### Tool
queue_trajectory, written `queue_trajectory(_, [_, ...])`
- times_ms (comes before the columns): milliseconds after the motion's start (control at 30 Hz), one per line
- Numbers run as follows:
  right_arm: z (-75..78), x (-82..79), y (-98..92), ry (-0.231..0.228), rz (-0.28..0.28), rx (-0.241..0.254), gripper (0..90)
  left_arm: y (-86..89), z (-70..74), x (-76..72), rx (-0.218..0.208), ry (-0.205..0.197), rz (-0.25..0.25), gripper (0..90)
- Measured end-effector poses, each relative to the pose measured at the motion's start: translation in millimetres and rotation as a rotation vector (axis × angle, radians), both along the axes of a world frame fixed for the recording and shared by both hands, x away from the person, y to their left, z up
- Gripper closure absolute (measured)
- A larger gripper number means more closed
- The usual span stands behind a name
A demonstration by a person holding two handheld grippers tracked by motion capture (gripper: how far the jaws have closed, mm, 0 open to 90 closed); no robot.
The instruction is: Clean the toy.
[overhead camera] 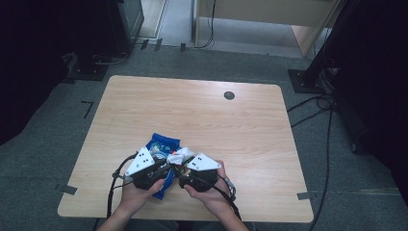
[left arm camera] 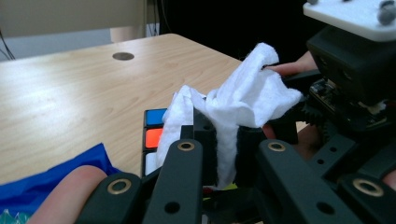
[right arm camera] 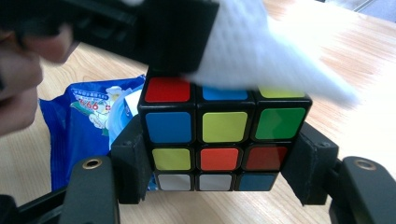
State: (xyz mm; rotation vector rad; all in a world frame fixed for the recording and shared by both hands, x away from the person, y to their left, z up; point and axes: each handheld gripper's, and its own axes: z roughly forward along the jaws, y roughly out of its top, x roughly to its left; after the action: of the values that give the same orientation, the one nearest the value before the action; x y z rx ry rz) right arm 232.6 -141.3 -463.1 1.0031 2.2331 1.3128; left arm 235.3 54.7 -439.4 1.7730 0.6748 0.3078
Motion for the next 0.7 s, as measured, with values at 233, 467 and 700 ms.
queue_trajectory(233, [0.2, -4.7, 4.2, -0.012, 0.029, -0.008, 34.8, 17.6, -1.8, 17.2, -0.059, 0.087, 0.055, 84.3])
queue_trajectory(467, [0.0, -2.0, 0.8, -0.007, 0.005, -0.009, 34.8, 3.3, -0.6, 12.5, -0.009, 0.051, 0.005, 83.7])
queue_trajectory(700, [6.2, -2.7, -7.9, -0.030, -0.008, 0.026, 34.9, 32.2, -18.5, 37.3, 0.025, 0.148, 0.183, 83.7])
